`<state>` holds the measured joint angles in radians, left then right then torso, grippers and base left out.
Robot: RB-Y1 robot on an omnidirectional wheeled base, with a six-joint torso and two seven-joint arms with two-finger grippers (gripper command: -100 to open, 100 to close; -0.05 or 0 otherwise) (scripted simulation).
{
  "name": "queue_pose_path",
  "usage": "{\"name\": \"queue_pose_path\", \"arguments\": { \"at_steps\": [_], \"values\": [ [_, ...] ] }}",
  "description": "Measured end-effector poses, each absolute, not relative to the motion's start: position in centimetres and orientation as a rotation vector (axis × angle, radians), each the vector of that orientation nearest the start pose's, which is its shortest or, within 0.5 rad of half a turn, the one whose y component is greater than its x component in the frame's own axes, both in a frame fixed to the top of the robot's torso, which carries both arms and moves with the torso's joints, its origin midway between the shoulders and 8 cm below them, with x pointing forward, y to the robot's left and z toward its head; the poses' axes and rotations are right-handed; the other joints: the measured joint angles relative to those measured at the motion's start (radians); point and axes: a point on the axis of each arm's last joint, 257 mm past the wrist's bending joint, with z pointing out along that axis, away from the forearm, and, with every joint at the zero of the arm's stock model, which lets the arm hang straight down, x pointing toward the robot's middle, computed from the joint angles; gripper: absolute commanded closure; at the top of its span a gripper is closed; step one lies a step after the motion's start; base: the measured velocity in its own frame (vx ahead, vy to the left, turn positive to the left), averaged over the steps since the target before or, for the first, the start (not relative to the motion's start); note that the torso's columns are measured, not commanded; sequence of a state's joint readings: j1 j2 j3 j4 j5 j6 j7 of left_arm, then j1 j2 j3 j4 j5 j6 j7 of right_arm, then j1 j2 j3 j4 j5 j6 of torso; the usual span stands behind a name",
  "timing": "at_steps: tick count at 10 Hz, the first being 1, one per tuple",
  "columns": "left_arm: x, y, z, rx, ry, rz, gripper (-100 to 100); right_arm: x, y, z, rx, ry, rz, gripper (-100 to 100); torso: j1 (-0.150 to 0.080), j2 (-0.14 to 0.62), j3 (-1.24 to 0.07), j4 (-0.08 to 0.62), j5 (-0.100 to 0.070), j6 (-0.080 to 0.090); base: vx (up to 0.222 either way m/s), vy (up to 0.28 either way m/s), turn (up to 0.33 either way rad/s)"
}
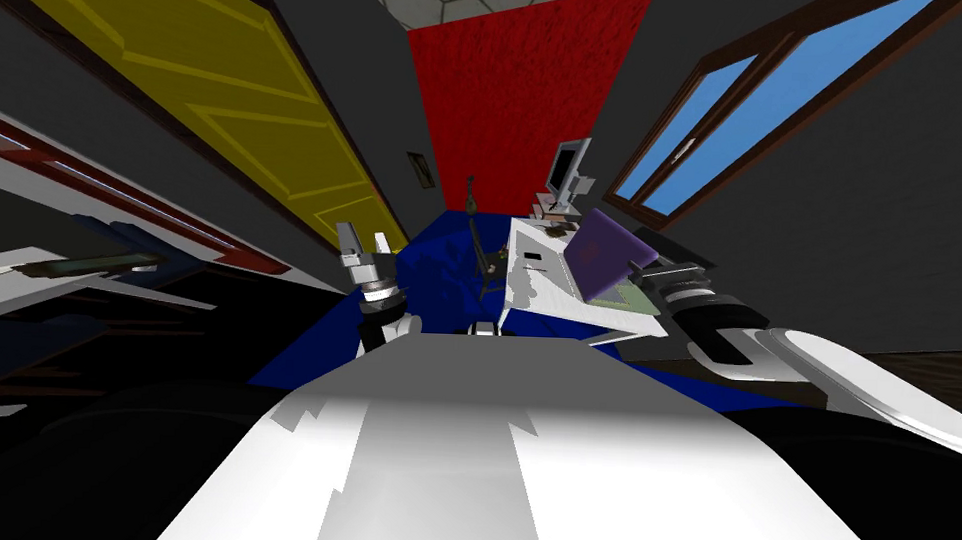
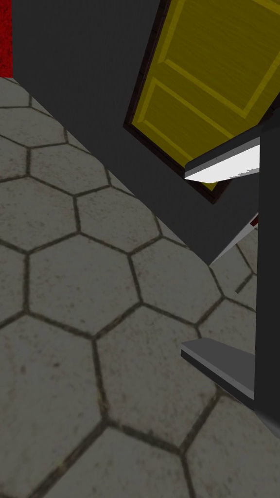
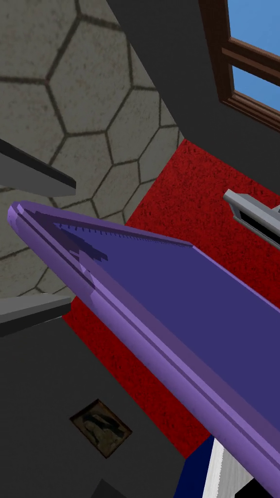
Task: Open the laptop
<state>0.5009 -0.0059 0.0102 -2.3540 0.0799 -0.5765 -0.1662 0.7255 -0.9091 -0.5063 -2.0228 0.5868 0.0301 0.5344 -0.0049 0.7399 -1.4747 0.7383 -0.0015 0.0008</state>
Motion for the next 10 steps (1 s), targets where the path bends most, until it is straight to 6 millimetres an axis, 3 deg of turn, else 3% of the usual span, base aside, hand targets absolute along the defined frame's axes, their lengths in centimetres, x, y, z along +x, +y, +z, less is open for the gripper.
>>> {"name": "queue_pose_path", "arguments": {
  "at_steps": [8, 10],
  "values": [
    [31.1, 28.7, 7.0, -0.536, 0.490, -1.214, 0, 38.1, -55.7, -6.9, -0.132, 1.589, -0.413, 100, 0.001, -0.006, -0.003, -0.003, -0.002, 0.001, -0.045, -0.088, 0.027],
    [31.1, 28.7, 7.0, -0.536, 0.489, -1.214, 0, 38.1, -56.2, -8.1, -0.053, 1.586, -0.349, 100, -0.005, -0.004, -0.002, -0.003, -0.004, 0.000, -0.062, -0.116, 0.063]
  ]
}}
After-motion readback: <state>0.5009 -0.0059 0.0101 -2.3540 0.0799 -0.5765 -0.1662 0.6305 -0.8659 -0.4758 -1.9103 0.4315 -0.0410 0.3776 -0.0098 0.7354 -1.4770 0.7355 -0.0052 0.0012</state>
